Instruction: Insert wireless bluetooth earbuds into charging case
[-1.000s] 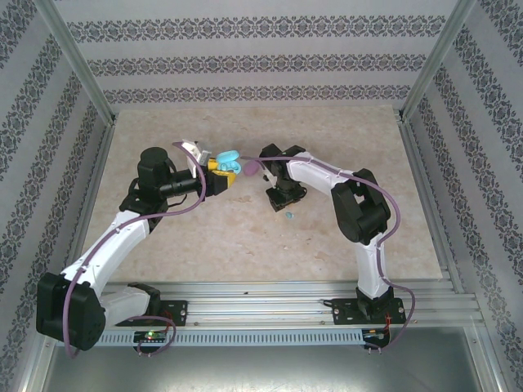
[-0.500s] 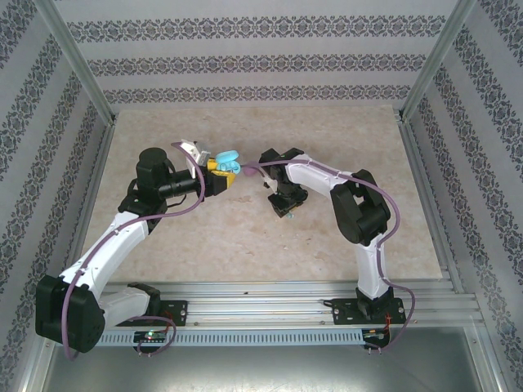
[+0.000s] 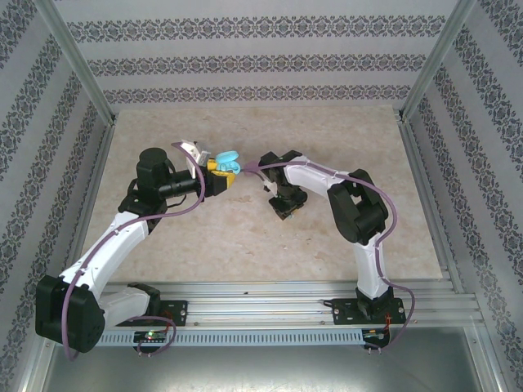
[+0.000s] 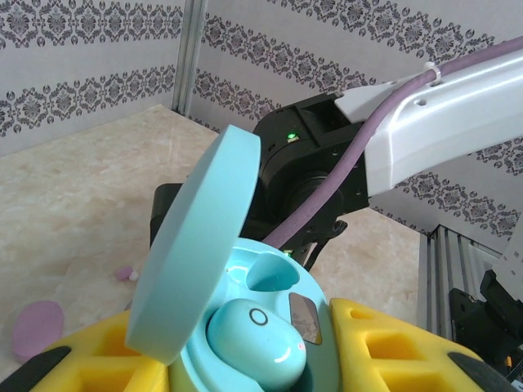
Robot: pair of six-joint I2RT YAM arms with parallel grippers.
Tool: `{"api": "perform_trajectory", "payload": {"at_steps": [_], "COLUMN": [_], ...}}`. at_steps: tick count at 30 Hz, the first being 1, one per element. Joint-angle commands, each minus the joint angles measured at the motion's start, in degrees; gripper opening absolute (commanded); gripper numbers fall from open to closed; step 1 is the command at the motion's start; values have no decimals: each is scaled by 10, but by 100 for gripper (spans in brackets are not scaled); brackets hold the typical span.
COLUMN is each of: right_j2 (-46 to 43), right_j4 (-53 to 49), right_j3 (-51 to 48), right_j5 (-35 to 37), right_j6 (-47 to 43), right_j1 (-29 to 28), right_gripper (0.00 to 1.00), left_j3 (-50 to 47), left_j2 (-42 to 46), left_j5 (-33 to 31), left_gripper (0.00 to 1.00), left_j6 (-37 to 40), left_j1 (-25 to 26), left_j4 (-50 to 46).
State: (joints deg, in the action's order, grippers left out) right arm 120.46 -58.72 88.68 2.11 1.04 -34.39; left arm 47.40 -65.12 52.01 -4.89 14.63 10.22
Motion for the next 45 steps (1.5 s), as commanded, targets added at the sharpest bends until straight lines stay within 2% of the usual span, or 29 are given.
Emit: {"api": "perform_trajectory", "payload": {"at_steps": [1,7,10,19,25,34,40,45], "right_j2": [16,18,0,-160,-268,-396,-383,-340], "right_j4": [-4,-2,8,61,77,177,190,160], "right_j3": [-6,-8,-14,-57,-45,-11,57,130], "right_j5": [6,5,-25,-146,-196,-286,-312,-317], "right_j6": [-10,-9,3,91,148,206,184,165], "right_j1": [-6,-5,4,68,74,41,-22,-41], "right_gripper": [30,25,22,17,16,16,17,17], "left_j3": [4,7,8,15,16,32,38,35], "left_j2": [12,14,14,9,6,-28,-42,-40], "left_j5": [-1,-1,-1,7,26,76,95,106], "left_gripper": [22,22,22,21,22,22,22,22], "left_j6": [11,14,13,-9,-15,-50,-56,-60], "left_j1": [5,5,5,5,5,6,6,6], "left_j4": [-6,-10,-7,30,39,104,114,114]}}
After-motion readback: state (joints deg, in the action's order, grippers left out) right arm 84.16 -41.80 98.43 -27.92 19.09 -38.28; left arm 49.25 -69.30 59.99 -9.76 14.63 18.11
